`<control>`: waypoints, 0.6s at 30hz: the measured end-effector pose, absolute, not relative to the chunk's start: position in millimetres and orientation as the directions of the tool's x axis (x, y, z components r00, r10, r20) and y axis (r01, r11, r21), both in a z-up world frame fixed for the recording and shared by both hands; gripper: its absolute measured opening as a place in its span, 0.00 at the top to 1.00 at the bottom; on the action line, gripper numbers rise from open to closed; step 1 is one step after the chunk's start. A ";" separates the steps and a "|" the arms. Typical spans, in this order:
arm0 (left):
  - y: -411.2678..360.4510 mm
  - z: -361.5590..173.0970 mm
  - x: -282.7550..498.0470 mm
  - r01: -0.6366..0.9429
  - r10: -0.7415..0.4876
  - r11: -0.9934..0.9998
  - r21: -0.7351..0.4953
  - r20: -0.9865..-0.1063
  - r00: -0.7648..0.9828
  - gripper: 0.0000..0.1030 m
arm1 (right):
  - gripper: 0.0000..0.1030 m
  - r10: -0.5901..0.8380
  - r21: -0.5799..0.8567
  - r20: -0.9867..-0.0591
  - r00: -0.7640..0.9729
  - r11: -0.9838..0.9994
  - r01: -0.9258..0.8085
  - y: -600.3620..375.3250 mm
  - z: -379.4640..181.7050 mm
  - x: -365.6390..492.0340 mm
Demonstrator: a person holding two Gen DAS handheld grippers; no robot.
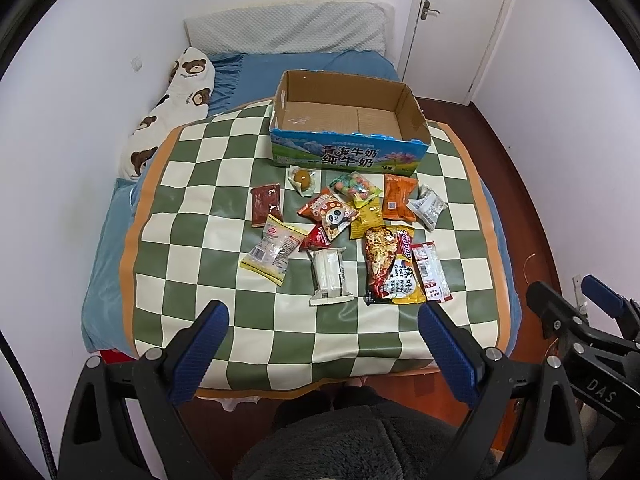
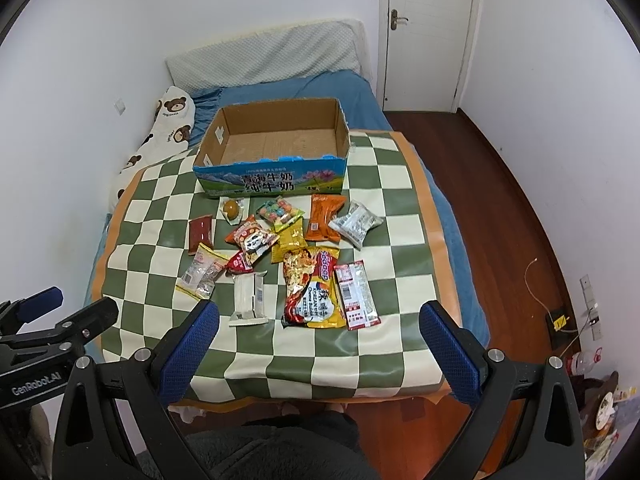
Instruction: Organize snacks
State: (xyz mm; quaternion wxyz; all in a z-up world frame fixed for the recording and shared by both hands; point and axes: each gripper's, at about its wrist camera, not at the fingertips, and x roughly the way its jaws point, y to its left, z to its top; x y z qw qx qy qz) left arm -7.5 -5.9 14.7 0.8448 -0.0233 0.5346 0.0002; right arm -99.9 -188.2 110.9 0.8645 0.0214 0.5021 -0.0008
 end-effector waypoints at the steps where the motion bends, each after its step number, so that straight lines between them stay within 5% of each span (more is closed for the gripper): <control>1: -6.4 14.3 -8.1 -0.022 -0.026 0.999 -0.039 -0.904 0.426 0.06 | 0.01 0.022 0.039 -0.870 0.493 0.999 0.025 -188.3 109.9 -100.1; 18: -11.7 16.4 -19.4 0.010 -0.038 0.999 -0.037 -0.897 0.440 0.06 | 0.01 0.024 0.044 -0.864 0.503 0.999 0.028 -191.9 109.5 -107.4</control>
